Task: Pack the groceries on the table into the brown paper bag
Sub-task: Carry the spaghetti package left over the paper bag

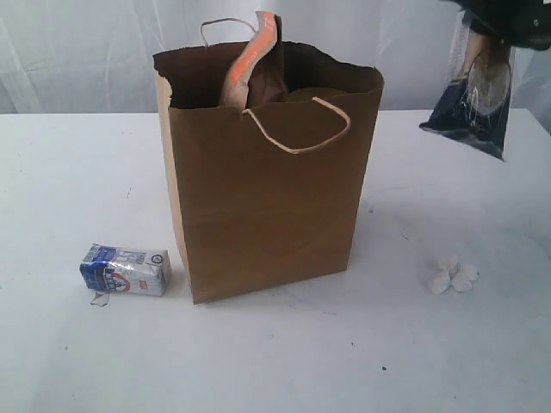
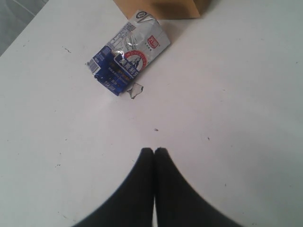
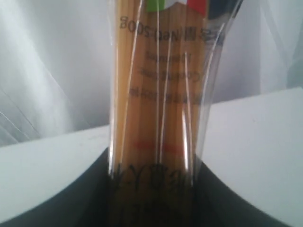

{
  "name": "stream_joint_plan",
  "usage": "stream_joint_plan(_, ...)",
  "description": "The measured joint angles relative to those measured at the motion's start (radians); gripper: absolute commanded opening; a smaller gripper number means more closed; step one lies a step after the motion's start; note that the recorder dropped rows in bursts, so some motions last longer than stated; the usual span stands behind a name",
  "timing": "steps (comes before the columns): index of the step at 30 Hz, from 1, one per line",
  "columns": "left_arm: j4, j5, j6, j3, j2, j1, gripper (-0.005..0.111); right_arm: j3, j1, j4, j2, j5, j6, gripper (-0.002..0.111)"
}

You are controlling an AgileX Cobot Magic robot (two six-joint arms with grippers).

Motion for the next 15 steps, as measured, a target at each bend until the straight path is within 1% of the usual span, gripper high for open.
stream_joint_plan(3, 0.000, 0.000, 0.000, 0.000, 0.000, 0.000, 0.000, 0.000, 0.004, 0.004, -0.040, -0.056, 0.009, 0.000)
stream_joint_plan(8, 0.000, 0.000, 0.000, 0.000, 0.000, 0.000, 0.000, 0.000, 0.030, 0.004, -0.059, -0.171, 0.098, 0.000)
stream_joint_plan(12, 0.000, 0.000, 0.000, 0.000, 0.000, 0.000, 0.000, 0.016, 0.059, -0.001, -0.062, -0.309, 0.158, 0.000)
stream_joint_plan(15, 0.000, 0.000, 0.000, 0.000, 0.000, 0.000, 0.000, 0.058, 0.065, -0.048, -0.077, -0.445, 0.204, 0.000)
